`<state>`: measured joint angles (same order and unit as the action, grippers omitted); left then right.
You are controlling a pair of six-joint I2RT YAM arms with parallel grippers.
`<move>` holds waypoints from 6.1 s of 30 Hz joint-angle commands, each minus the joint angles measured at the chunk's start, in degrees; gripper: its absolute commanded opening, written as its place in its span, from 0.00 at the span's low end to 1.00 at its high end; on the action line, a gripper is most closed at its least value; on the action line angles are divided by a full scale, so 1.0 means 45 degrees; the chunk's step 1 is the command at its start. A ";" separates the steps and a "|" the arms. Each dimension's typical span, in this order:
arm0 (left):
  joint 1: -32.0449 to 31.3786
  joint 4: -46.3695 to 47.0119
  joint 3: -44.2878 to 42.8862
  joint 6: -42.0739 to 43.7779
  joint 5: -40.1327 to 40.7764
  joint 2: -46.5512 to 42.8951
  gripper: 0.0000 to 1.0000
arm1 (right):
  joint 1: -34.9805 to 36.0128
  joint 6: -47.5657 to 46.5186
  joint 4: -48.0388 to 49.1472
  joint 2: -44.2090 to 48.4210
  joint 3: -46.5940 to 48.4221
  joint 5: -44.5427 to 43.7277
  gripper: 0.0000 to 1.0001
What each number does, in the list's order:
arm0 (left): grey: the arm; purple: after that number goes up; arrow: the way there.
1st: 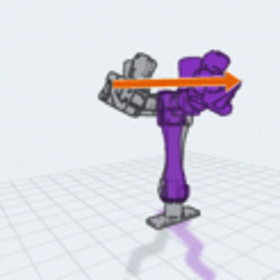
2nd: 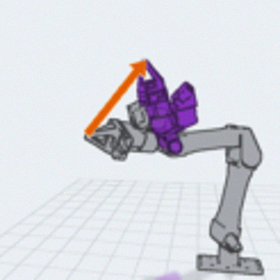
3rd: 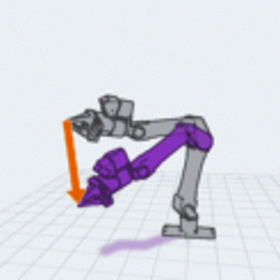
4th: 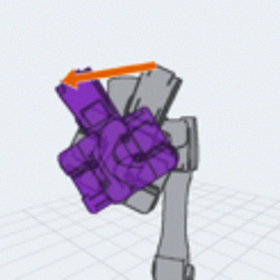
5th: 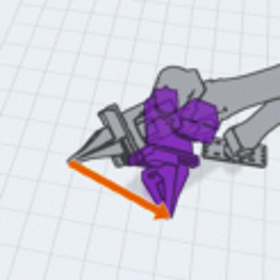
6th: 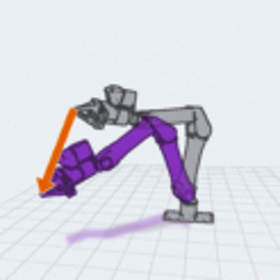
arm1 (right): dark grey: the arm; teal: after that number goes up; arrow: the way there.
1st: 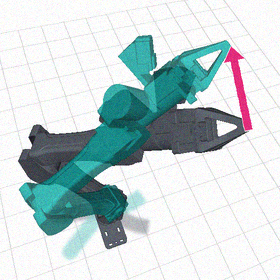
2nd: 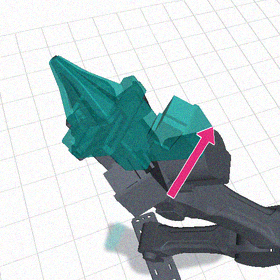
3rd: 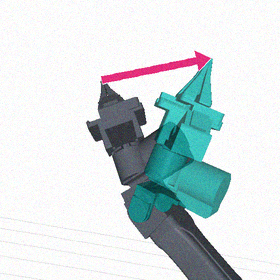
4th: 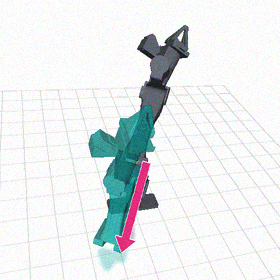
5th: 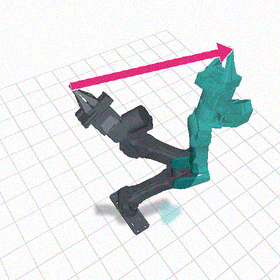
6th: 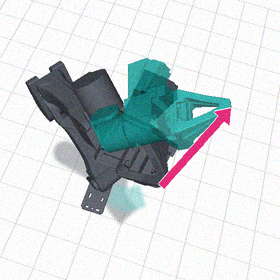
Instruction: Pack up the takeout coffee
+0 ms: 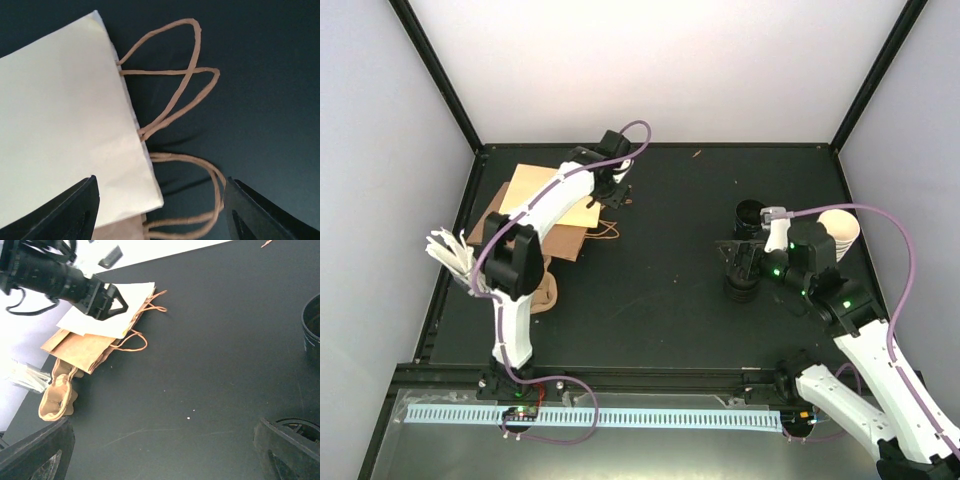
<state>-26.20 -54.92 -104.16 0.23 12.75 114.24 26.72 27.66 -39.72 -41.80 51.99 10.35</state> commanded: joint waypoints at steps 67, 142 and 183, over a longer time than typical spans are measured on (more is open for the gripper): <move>-0.2539 0.2360 0.3948 -0.3364 -0.7328 -0.8552 0.02 | 0.0059 -0.0165 0.0102 0.0352 0.0060 -0.0251 1.00; 0.5573 0.0936 -0.0590 -0.6572 -0.1736 0.2200 0.06 | 0.0078 -0.0645 -0.0198 -0.0149 -0.0134 -0.0350 1.00; 0.0841 0.6474 1.4201 -0.5271 -0.8670 -1.4989 0.99 | 0.0083 0.1503 -0.1490 -0.1394 -0.0553 -0.2614 1.00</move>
<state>-22.17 -30.46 -40.80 -21.74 -23.38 49.45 26.72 33.89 -45.69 -47.72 49.45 0.69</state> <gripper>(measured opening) 0.989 0.999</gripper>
